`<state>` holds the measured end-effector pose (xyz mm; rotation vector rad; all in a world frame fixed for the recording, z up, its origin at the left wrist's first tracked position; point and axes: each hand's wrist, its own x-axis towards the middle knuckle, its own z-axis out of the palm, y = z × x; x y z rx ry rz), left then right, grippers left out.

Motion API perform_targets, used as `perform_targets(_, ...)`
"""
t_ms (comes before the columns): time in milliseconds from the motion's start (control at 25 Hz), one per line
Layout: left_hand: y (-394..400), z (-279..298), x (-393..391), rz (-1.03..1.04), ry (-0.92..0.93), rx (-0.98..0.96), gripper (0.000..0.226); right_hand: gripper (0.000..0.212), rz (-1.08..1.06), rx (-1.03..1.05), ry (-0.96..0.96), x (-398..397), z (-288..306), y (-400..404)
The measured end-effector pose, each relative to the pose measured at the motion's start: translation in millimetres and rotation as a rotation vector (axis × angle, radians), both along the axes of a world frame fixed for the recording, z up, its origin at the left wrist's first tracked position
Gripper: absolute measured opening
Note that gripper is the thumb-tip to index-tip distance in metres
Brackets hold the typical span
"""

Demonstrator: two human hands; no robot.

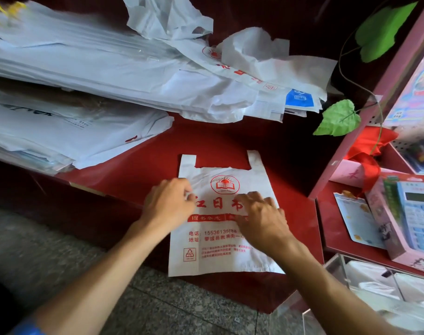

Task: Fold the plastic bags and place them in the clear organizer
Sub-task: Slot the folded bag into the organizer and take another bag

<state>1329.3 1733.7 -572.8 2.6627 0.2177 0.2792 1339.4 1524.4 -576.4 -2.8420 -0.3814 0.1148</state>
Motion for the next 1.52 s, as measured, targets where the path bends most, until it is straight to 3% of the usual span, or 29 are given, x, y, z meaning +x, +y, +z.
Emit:
perform_targets(120, 20, -13, 14, 0.143, 0.102, -0.024, 0.024, 0.042, 0.154, 0.058, 0.105, 0, -9, 0)
perform_targets(280, 34, -19, 21, 0.328, 0.081, -0.095, 0.035, 0.020, 0.231, 0.230, 0.148, 13, -4, -18)
perform_targets(360, 43, -22, 20, 0.417, 0.100, -0.179, 0.047, 0.024, 0.269, 0.244, 0.161, 15, -3, -25)
perform_targets(560, 34, -22, 16, 0.383, 0.087, -0.394, 0.014, 0.028, 0.329, 0.258, 0.143, 19, -8, -40)
perform_targets(640, 30, -19, 20, 0.405, 0.031, -0.494, 0.019, 0.026, 0.332, 0.273, 0.156, 20, -9, -44)
perform_targets(840, 36, -12, 24, 0.372, -0.137, -1.142, 0.027, 0.027, 0.313, 0.312, 0.195, 20, -13, -48)
perform_targets(1000, 36, -1, 25, 0.251, -0.330, -1.384, 0.040, 0.029, 0.319, 0.305, 0.186, 22, -15, -51)
perform_targets(1080, 39, -7, 30, 0.247, -0.337, -1.270, 0.047, 0.035, 0.301, 0.291, 0.194, 22, -18, -51)
perform_targets(1200, 36, -18, 30, 0.319, -0.237, -0.571, 0.053, 0.056, 0.299, 0.129, 0.136, 22, -24, -50)
perform_targets(1280, 23, -20, 24, 0.177, -0.227, -0.256, 0.043, 0.058, 0.248, 0.021, 0.138, 20, -29, -45)
perform_targets(1400, -10, -14, 8, -0.203, -0.174, -0.069, 0.025, 0.061, 0.147, -0.029, 0.132, 16, -34, -34)
perform_targets(1520, -44, -20, 0, -0.462, 0.016, 0.057, 0.041, 0.069, 0.100, -0.077, -0.016, 13, -38, -24)
